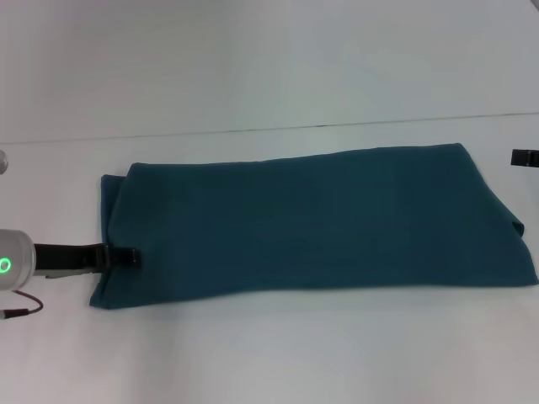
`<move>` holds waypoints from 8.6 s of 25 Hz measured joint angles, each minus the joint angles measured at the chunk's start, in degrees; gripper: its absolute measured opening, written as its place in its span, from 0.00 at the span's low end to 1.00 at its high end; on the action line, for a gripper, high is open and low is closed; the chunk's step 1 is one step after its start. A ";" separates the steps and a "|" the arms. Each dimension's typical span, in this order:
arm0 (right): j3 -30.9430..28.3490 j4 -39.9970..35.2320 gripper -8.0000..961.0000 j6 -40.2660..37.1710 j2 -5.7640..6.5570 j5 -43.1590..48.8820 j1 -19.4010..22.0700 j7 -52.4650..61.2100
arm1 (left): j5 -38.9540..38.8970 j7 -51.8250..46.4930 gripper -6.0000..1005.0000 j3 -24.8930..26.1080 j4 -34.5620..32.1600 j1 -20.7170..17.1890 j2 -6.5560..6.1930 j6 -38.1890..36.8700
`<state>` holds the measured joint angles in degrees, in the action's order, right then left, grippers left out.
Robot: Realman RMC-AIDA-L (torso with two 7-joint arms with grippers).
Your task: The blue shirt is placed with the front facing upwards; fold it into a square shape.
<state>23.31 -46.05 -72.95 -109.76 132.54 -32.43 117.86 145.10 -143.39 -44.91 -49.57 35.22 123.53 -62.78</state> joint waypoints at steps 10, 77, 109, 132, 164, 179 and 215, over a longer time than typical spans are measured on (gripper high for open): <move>-0.05 0.00 0.95 0.00 0.09 0.00 0.09 0.00 | -0.19 0.11 0.64 -0.09 0.03 1.25 0.27 -0.15; -0.37 0.00 0.95 0.00 0.02 0.00 0.08 -0.39 | 1.64 -2.78 0.22 -1.67 0.71 2.79 -0.92 -1.85; -0.36 0.00 0.95 0.02 -0.37 -0.79 0.00 -0.06 | 4.69 -2.64 0.04 3.18 -2.96 0.31 -3.10 -4.74; 0.33 0.55 0.95 0.45 -2.15 -1.59 -0.64 -0.62 | 12.89 -1.03 0.08 14.96 -7.23 0.09 -7.28 -10.54; 1.23 0.00 0.95 -3.06 -2.21 -2.46 -1.79 -5.33 | -46.05 17.23 0.12 -16.15 14.12 10.59 0.96 -9.06; 2.14 0.52 0.95 -2.39 -2.68 -2.46 -2.53 -5.98 | -63.33 34.92 0.21 -20.27 32.58 10.99 1.09 -8.39; 7.21 17.97 0.95 4.05 -3.60 -1.66 -7.87 6.21 | -37.47 43.66 0.93 -4.83 10.22 -6.11 -0.33 -16.39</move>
<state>30.52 -28.09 -68.89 -113.37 130.88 -40.31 124.07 107.63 -99.73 -49.74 -39.35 29.11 123.20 -79.17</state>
